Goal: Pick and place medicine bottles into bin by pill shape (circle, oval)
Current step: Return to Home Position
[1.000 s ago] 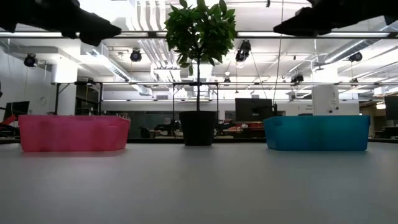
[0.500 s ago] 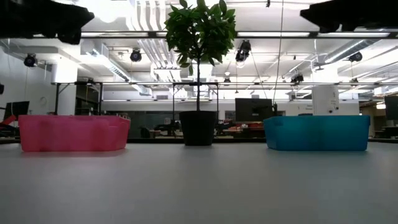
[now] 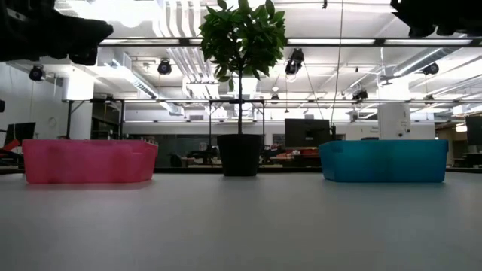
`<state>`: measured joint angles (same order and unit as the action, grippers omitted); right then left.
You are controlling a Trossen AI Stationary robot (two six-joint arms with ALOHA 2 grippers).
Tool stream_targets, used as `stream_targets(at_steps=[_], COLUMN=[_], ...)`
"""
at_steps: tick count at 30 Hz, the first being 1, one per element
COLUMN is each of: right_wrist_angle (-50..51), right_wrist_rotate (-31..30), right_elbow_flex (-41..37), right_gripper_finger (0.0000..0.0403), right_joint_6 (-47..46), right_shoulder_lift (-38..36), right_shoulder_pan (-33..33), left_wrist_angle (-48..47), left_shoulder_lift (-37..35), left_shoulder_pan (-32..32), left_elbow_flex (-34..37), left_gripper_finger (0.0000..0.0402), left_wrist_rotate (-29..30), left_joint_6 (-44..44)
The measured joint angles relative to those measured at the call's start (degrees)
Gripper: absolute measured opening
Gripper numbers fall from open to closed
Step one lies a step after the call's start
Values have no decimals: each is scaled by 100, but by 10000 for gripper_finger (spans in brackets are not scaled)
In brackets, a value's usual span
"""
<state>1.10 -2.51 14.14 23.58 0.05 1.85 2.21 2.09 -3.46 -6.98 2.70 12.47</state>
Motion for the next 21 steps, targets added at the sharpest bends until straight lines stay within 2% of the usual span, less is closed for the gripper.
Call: stream_targets(at_steps=[7,15,21], right_wrist_angle=[-42,-1202,-1243], right_wrist_rotate=[0,-5,-289], right_elbow_flex=[-319,-1304,-1336], right_gripper_finger=[168,168,168], right_joint_6=[-184,-248,-382], right_shoulder_lift=[116,103,120], right_shoulder_pan=[0,0,-11], left_wrist_angle=[1096,1074,934], left_shoulder_lift=[-9,13,64], left_shoulder_pan=[0,0,0], left_elbow_flex=[651,654,656], left_gripper_finger=[60,60,60], left_wrist_rotate=[2,2,7], left_joint_6=[29,-155,-166])
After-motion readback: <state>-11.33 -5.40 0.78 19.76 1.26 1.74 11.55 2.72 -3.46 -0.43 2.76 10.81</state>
